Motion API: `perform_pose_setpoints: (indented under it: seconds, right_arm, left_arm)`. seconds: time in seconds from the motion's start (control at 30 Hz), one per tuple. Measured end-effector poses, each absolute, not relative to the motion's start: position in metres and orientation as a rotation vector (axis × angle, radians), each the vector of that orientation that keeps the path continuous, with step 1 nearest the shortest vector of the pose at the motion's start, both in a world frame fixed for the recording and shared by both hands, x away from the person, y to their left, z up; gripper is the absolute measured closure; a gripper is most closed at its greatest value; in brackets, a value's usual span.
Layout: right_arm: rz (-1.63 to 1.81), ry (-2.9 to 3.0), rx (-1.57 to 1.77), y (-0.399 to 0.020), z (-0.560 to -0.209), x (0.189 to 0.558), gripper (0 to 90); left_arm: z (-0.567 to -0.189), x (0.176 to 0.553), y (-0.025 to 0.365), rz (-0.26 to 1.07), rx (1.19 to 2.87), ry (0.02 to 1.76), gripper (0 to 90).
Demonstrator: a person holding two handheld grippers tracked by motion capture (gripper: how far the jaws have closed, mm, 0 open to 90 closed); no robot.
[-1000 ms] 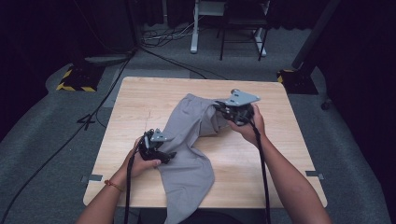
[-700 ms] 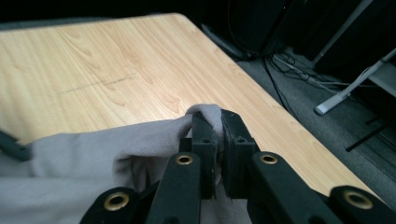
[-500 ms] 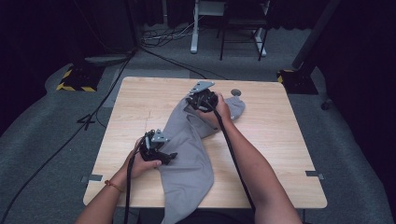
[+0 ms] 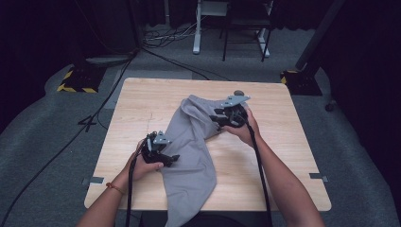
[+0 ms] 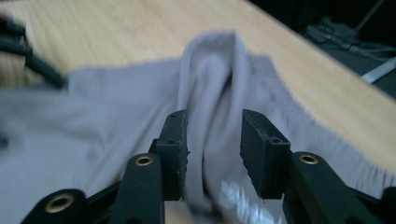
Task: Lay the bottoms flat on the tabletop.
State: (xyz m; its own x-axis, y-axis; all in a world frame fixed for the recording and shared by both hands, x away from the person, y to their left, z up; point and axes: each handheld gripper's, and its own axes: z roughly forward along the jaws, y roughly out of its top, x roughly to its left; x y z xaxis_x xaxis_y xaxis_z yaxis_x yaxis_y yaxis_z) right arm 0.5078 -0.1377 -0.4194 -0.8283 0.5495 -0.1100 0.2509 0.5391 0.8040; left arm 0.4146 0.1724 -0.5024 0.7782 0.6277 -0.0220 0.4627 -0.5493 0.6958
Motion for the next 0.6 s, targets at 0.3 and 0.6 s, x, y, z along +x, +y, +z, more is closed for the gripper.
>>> perform_pose_setpoints:
  seconds: [0.3, 0.6]
  right_arm:
    - [1.073, 2.563, 0.689, -0.163, -0.472, 0.494, 62.2]
    - [0.969, 2.545, 0.66, -0.144, -0.488, 0.501, 79.3]
  left_arm:
    - [-0.502, 0.415, 0.172, 0.298, 2.252, 0.806, 18.6]
    - [-0.502, 0.415, 0.172, 0.298, 2.252, 0.806, 18.7]
